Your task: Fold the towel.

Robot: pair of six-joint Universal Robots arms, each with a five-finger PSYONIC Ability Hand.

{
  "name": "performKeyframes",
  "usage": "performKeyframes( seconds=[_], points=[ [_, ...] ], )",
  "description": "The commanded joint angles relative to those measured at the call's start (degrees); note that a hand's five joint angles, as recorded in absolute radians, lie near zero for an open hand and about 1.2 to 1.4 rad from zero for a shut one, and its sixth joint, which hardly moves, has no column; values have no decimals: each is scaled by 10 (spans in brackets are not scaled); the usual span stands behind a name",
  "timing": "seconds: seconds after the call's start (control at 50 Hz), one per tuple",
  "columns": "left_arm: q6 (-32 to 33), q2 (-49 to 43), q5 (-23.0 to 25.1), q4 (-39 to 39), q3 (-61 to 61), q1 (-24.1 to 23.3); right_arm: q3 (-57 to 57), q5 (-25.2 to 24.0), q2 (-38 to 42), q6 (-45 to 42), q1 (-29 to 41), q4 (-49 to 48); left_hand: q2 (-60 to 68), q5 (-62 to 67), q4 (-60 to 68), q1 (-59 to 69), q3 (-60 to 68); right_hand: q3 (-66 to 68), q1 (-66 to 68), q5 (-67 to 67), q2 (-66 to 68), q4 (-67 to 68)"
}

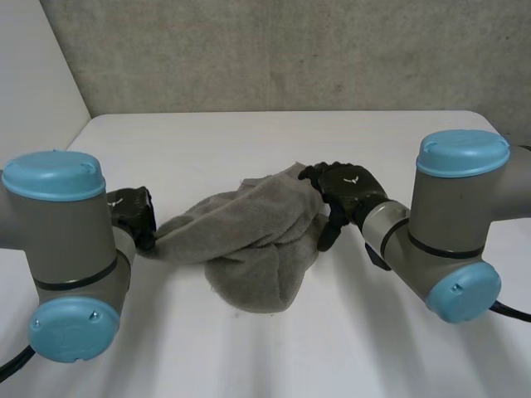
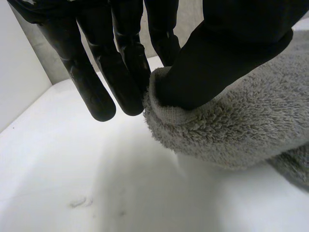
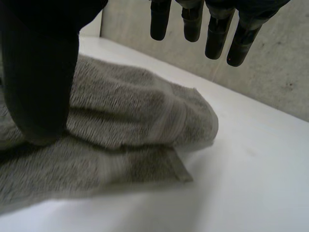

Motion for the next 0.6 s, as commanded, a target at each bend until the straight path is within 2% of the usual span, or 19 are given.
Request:
performKeyframes(
  seconds=[0.02, 0.1, 0.14, 0.16, 0.2, 0.36, 0.42, 0.5, 0.54, 0.58, 0.6],
  points=[
    [1, 28, -1, 1, -35, -5, -45, -19, 16, 2, 4, -19, 103, 112, 103, 120, 103, 3, -3, -29, 2, 0],
    [-2, 52, -1, 2, -69, -9, -76, -57, 30, -2, 5, -13, 103, 112, 103, 120, 103, 3, -3, -29, 2, 0],
    [-3, 59, -1, 3, -82, -15, -101, -104, 44, -17, 5, -7, 103, 112, 103, 120, 103, 21, 14, -12, 20, 17],
    [-3, 70, 0, 4, -96, -21, -101, -104, 44, -18, 5, -7, 103, 112, 103, 120, 103, 21, 14, -12, 20, 18],
    [-2, 80, -1, 4, -108, -28, -130, -137, 65, -37, 5, 18, 103, 112, 103, 120, 103, 33, 26, 0, 32, 29],
    [1, 146, 0, 16, -168, -49, -218, -175, 136, -77, 5, 102, 103, 112, 103, 120, 103, 33, 26, 0, 32, 29],
    [2, 175, 0, 17, -184, -51, -242, -199, 159, -95, 5, 125, 103, 112, 103, 120, 103, 33, 26, 0, 32, 29],
    [5, 197, 1, 17, -202, -52, -252, -207, 173, -105, 5, 134, 103, 112, 103, 120, 103, 44, 38, 12, 44, 41],
    [6, 212, 1, 18, -214, -55, -254, -207, 180, -109, 5, 135, 103, 112, 103, 120, 103, 80, 73, 47, 79, 77],
    [6, 214, 1, 19, -217, -55, -257, -203, 187, -116, 5, 131, 103, 112, 103, 120, 103, 255, 249, 223, 255, 252],
    [6, 214, 1, 21, -216, -54, -257, -203, 187, -116, 5, 131, 103, 112, 103, 120, 103, 256, 250, 224, 256, 253]
  ],
)
